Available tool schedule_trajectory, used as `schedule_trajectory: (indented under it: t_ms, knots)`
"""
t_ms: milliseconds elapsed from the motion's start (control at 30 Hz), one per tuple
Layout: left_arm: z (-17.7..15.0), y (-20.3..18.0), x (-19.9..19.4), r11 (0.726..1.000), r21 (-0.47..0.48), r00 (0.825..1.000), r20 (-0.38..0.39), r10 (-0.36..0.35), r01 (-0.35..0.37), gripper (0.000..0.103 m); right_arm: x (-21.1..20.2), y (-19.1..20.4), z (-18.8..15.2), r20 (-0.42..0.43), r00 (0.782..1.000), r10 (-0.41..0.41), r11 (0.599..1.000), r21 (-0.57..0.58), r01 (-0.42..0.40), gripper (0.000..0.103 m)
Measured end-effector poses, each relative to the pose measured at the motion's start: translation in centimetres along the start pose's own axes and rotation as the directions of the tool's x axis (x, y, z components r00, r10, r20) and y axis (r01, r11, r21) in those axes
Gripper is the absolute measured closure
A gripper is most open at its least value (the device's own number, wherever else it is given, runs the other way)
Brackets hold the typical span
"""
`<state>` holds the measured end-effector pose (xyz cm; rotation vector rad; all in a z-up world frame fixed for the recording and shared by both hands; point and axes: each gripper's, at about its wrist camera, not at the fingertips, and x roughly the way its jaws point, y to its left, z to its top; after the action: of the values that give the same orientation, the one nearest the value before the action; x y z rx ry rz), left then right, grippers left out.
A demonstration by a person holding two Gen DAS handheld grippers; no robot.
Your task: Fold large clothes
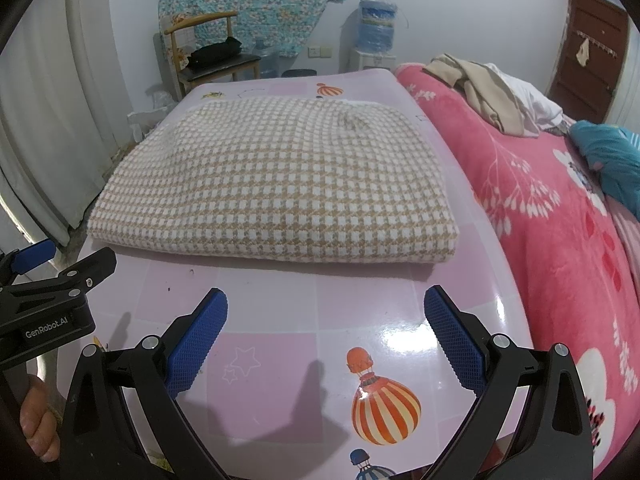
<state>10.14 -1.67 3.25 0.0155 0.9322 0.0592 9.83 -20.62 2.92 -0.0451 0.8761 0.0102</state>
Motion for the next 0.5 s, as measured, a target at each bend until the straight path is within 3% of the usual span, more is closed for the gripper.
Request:
schedule_trajectory:
  t_ms: [500]
  knots:
    - [-0.02,-0.20,-0.06,1.000,0.000,1.000,0.000,0.000,0.000,0.005,0.01,-0.19,-0.01,0.000,1.000,0.002,1.000,0.000,-0.002,0.008]
